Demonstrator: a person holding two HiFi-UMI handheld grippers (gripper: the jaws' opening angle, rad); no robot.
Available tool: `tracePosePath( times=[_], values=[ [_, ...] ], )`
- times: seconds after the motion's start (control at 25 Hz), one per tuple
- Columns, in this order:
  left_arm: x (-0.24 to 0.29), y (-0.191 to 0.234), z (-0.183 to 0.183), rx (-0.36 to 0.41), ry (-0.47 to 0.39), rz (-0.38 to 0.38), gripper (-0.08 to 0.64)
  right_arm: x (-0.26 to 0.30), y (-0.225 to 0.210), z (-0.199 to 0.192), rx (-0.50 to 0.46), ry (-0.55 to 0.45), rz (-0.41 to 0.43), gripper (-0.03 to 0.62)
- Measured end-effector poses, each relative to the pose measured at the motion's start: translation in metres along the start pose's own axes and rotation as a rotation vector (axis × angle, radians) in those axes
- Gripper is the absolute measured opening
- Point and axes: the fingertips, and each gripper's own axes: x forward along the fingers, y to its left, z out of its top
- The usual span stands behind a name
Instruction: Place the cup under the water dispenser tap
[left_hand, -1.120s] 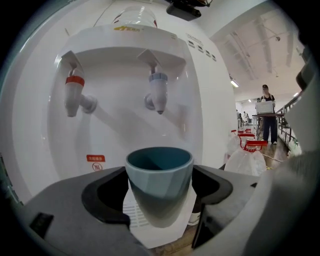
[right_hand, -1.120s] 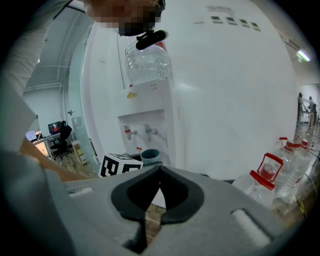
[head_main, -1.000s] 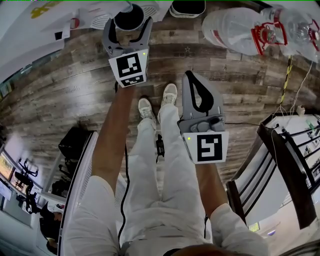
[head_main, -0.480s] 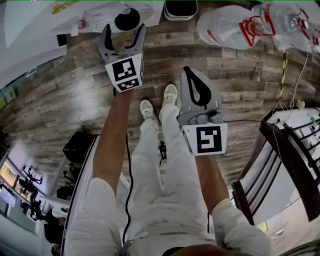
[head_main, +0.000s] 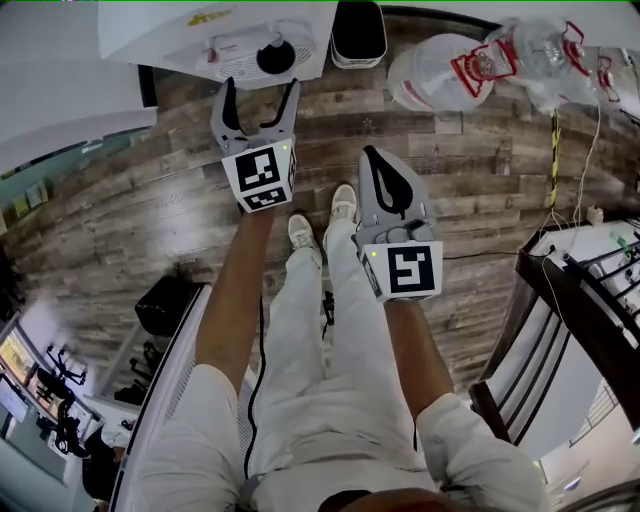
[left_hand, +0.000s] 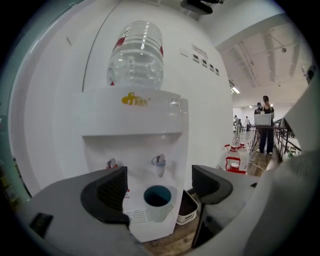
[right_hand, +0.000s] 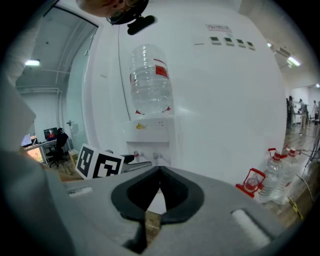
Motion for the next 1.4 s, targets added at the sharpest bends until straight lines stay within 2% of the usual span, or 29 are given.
tracePosePath(
  times=[0.28, 0.56, 0.76, 0.84, 0.92, 1.04, 1.2, 1.4],
  values=[
    [-0.084, -0.008, 0.080, 0.021, -0.046, 0.032, 0.306, -0.058, 0.022, 0.049, 0.031, -0.042, -0.016, -0.002],
    [-0.164, -0.016, 0.153, -0.026, -0.070, 0.035, 0.249, -0.100, 0.045, 0.104, 0.018, -0.080, -0.004, -0.002],
    [-0.237, -0.019, 0.201, 0.033, -0.141, 0.073, 0.128, -0.147, 0.072, 0.144, -0.020, -0.116, 0.022, -0.002],
    [-0.256, -0.022, 0.220, 0.026, -0.142, 0.073, 0.105, -0.161, 0.077, 0.162, -0.047, -0.119, 0.024, -0.002],
    [-0.272, -0.027, 0.237, 0.007, -0.135, 0.063, 0.051, -0.175, 0.083, 0.178, -0.073, -0.116, 0.023, -0.002],
    [-0.294, -0.032, 0.260, -0.002, -0.131, 0.058, 0.000, -0.195, 0.095, 0.202, -0.074, -0.134, 0.037, -0.002],
    [-0.319, -0.036, 0.287, -0.015, -0.118, 0.072, -0.002, -0.218, 0.105, 0.234, -0.060, -0.169, 0.071, -0.002],
    [-0.349, -0.045, 0.317, -0.016, -0.132, 0.051, -0.003, -0.239, 0.120, 0.267, -0.048, -0.213, 0.105, -0.002]
  ],
)
